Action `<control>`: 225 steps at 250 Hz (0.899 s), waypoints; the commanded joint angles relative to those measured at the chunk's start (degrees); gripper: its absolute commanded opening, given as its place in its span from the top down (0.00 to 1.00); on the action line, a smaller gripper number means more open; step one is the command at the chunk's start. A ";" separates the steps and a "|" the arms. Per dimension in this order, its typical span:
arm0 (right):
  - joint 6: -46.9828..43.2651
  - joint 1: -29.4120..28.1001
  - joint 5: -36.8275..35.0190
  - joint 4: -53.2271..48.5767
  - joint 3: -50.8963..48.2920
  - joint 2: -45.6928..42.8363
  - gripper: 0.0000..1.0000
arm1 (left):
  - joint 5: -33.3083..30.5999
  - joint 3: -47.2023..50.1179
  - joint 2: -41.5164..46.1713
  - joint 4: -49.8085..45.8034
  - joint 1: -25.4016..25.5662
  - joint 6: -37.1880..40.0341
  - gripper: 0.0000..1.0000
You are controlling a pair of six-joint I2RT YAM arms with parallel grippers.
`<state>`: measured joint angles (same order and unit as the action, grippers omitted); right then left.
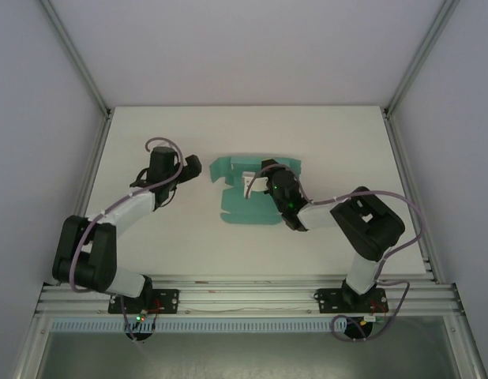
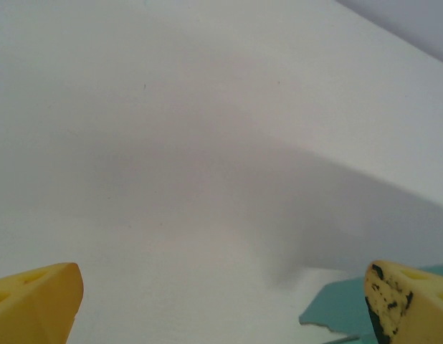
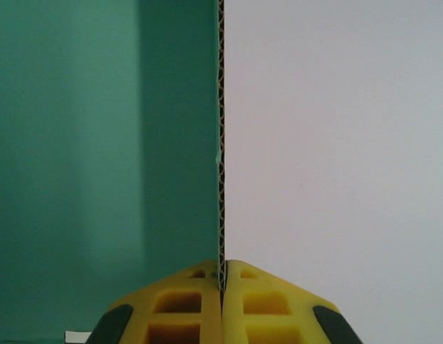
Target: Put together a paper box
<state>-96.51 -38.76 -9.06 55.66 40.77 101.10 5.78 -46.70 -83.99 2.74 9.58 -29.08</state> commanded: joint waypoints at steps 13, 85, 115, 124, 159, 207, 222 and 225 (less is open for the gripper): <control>1.36 -0.26 3.52 8.01 -1.49 0.83 1.00 | 3.15 -6.20 -7.61 0.14 -0.66 1.71 0.00; 1.06 -0.29 2.35 8.41 -1.05 4.54 1.00 | 19.80 -9.14 -17.61 9.60 -0.28 6.56 0.00; 1.06 -0.34 0.81 8.16 -0.39 5.76 1.00 | 22.48 -6.27 -16.95 13.70 0.82 8.89 0.00; 1.08 -0.28 0.46 8.22 -0.39 6.02 1.00 | 22.61 -4.92 -16.43 15.21 1.26 9.15 0.00; 0.80 -0.26 0.38 8.06 -0.62 6.21 1.00 | 22.46 0.47 -14.89 22.03 3.44 10.90 0.00; 0.88 -0.39 -0.96 6.17 -0.90 5.89 1.00 | 18.29 6.14 -13.35 31.28 6.77 13.87 0.09; 0.62 -0.48 -0.96 5.61 -0.96 5.69 1.00 | 19.15 7.53 -13.19 34.76 7.45 14.67 0.11; 0.69 -0.49 -1.01 5.47 -0.99 5.61 1.00 | 19.20 7.70 -13.15 35.31 7.62 14.88 0.12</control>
<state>-96.07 -38.76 -8.75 62.54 39.70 106.41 25.39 -41.45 -99.50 26.83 15.77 -17.78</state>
